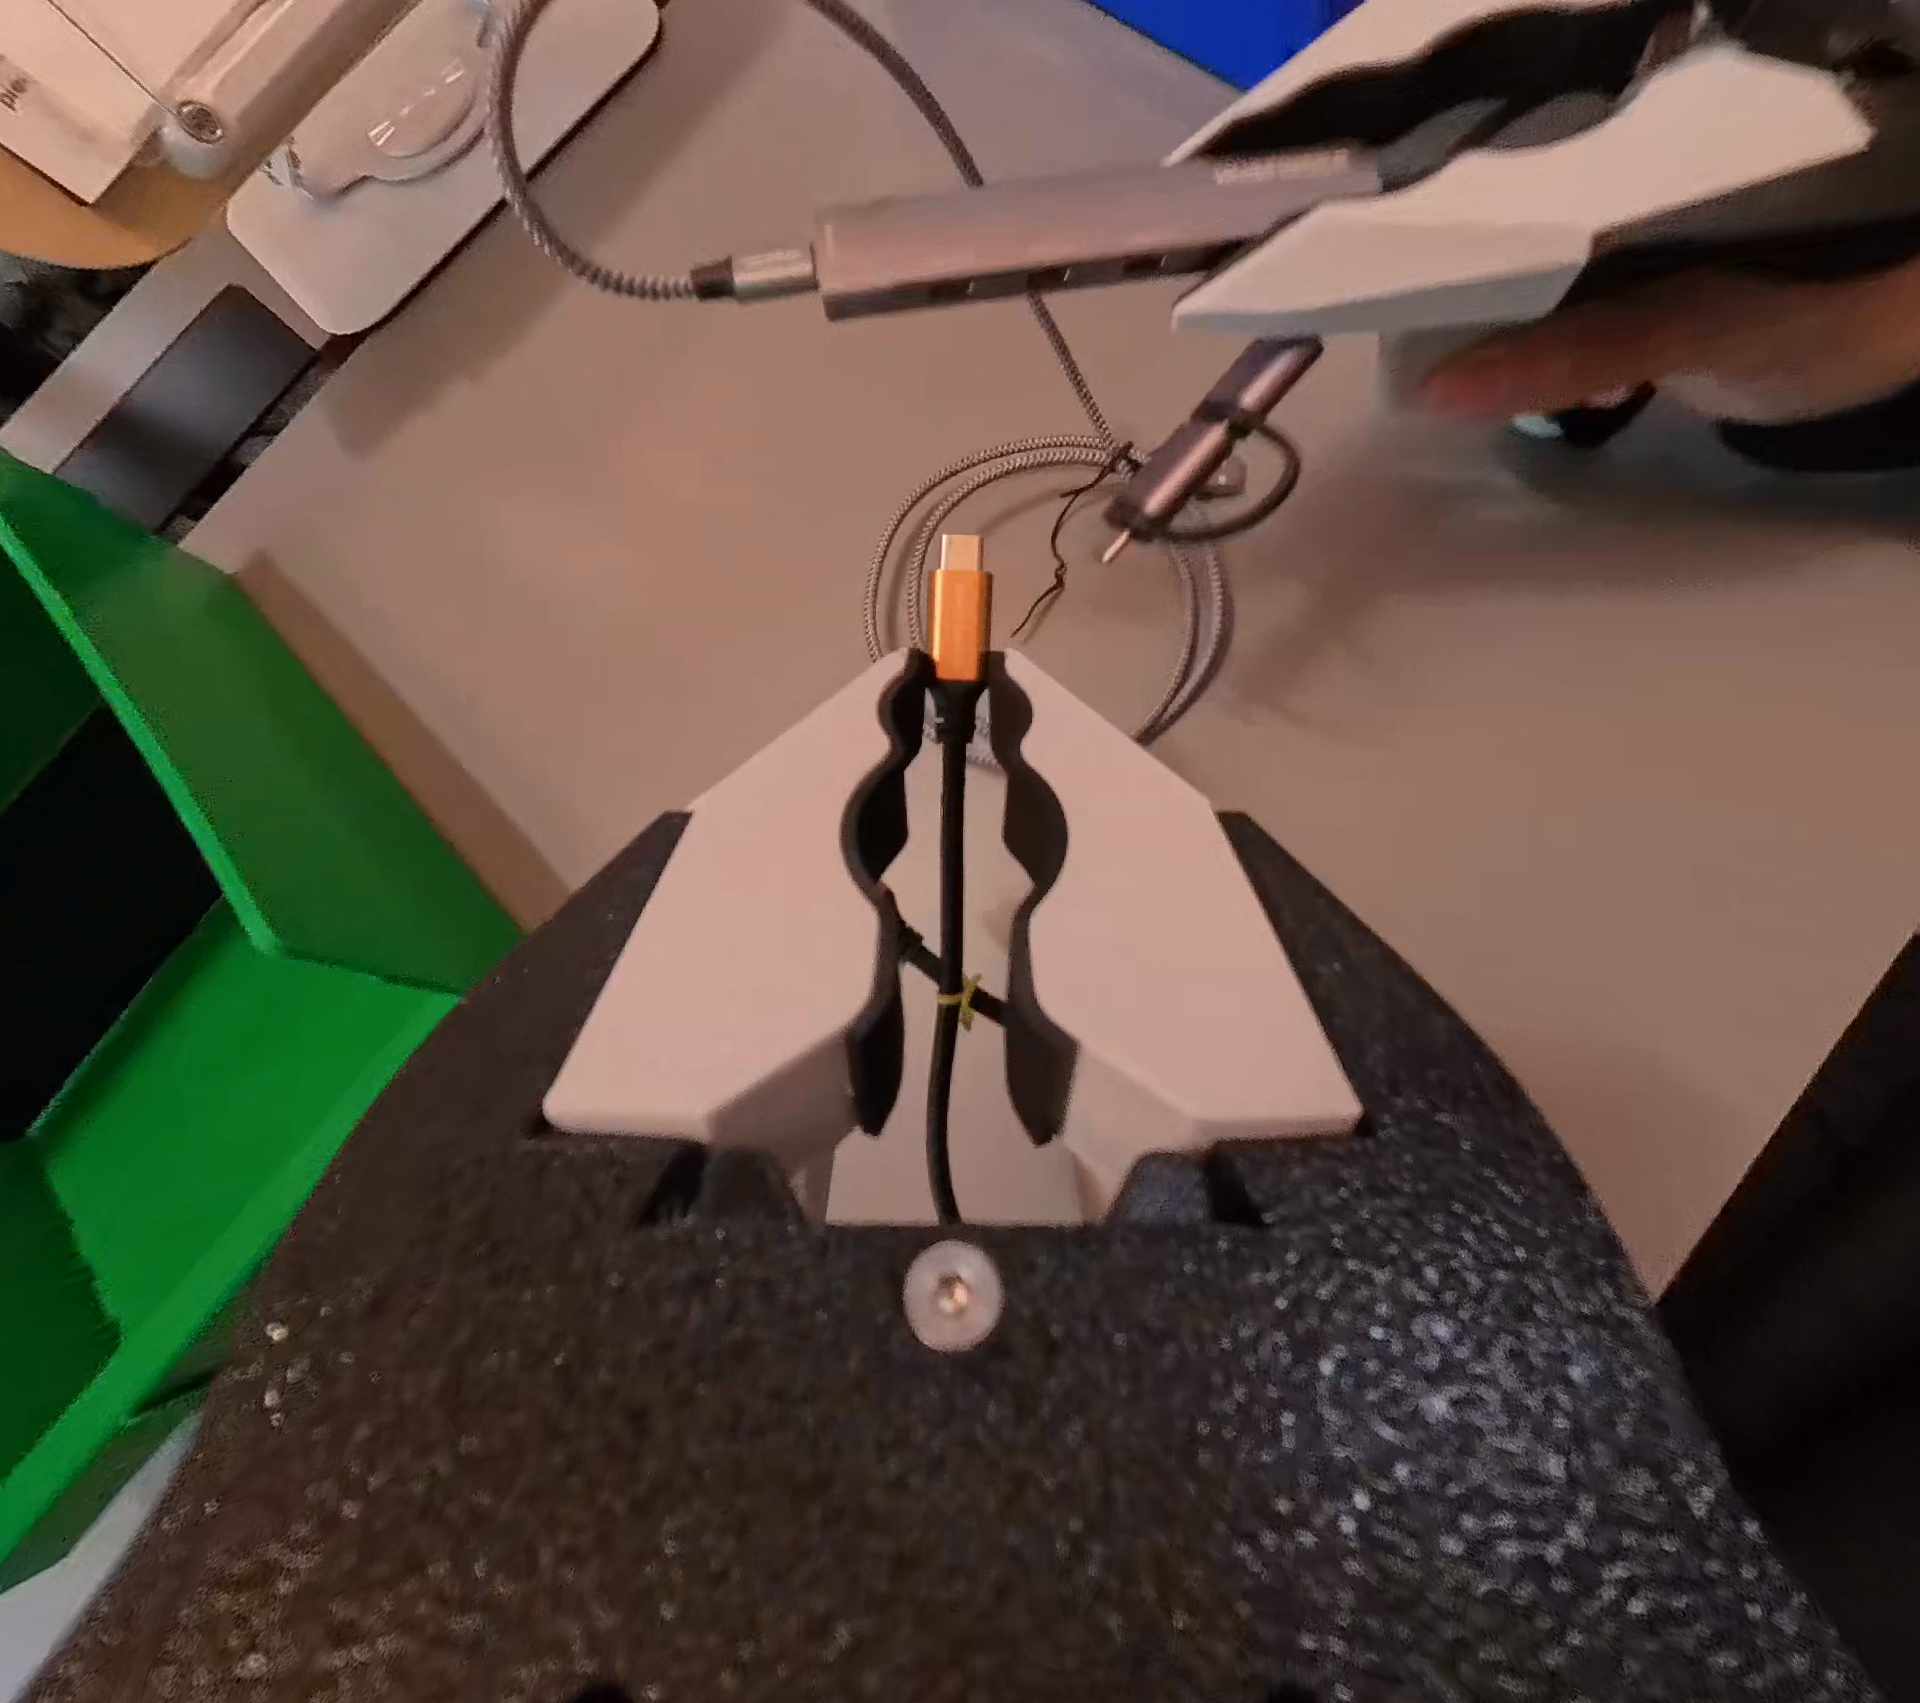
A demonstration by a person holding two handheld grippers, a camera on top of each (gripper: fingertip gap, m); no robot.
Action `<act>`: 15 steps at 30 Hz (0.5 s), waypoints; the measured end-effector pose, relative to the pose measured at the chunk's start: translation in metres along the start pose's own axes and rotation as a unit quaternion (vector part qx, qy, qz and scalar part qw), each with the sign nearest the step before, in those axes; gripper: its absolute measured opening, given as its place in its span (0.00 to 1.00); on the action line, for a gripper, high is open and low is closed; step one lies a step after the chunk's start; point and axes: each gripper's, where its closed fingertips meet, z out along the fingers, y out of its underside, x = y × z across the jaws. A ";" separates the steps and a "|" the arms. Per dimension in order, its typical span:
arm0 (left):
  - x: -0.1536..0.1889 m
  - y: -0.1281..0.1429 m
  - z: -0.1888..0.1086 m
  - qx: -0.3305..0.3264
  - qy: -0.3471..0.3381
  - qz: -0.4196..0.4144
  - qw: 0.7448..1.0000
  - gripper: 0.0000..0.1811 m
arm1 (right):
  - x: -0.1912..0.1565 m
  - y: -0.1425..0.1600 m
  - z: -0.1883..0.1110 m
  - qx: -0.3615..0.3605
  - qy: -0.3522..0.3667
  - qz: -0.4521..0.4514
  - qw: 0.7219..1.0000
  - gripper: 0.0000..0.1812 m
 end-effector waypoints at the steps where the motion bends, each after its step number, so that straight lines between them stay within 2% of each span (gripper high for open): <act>1: 0.000 -0.001 0.002 0.004 0.001 -0.009 1.000 0.05 | 0.000 0.003 0.002 -0.012 0.013 -0.017 1.000 0.13; 4: -0.003 -0.002 0.007 0.007 -0.016 -0.017 1.000 0.05 | -0.004 0.010 0.008 -0.039 0.042 -0.073 0.996 0.13; 7: 0.001 -0.003 0.013 0.011 -0.008 -0.015 1.000 0.05 | -0.016 0.015 0.013 -0.055 0.041 -0.111 0.991 0.13; 15: 0.003 0.002 0.020 0.007 -0.014 0.004 1.000 0.05 | -0.026 0.020 0.019 -0.069 0.034 -0.143 0.987 0.13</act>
